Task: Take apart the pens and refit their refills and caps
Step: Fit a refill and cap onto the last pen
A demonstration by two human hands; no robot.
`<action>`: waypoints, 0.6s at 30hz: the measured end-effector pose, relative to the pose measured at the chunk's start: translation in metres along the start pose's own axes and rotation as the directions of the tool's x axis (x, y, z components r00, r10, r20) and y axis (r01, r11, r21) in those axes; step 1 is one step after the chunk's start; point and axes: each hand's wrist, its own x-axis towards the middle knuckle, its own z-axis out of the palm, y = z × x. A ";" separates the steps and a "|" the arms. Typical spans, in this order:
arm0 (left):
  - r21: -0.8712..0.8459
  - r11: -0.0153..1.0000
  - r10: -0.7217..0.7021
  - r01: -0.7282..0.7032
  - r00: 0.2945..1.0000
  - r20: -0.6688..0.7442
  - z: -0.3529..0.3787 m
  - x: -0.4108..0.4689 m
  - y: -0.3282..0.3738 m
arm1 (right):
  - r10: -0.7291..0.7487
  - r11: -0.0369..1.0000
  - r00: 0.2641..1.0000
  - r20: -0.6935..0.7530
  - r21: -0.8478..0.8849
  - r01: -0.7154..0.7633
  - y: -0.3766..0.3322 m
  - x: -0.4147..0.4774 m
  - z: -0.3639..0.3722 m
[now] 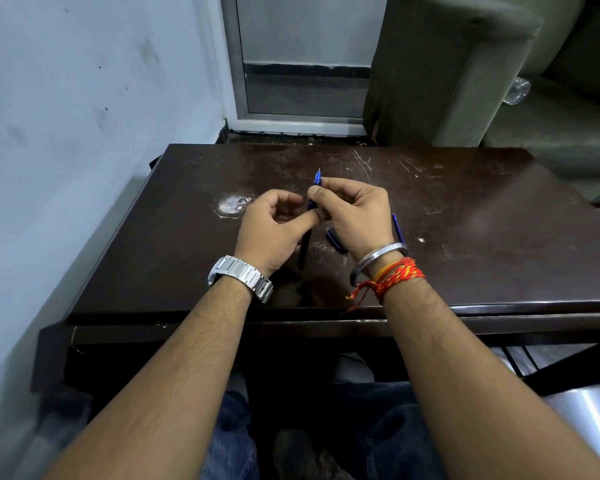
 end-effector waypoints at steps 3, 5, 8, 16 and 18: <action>-0.008 1.000 -0.023 0.023 0.996 0.088 0.002 0.000 0.000 | 0.008 1.000 1.000 0.014 0.020 -0.008 0.000 0.000 0.000; 0.026 0.999 0.017 -0.018 0.999 0.049 0.001 0.000 -0.003 | 0.007 1.000 1.000 0.006 0.020 -0.007 0.001 0.000 0.001; 0.079 0.994 0.079 -0.075 0.995 -0.052 -0.002 0.000 -0.004 | -0.009 1.000 1.000 0.000 -0.013 0.009 0.004 0.002 0.000; -0.011 1.000 0.001 0.000 0.999 0.033 -0.002 0.001 -0.003 | -0.032 0.997 0.999 -0.008 -0.064 0.032 0.011 0.006 -0.001; -0.007 1.000 0.022 -0.022 1.000 -0.008 -0.003 0.002 -0.005 | -0.035 0.997 0.999 -0.014 -0.069 0.033 0.010 0.005 -0.002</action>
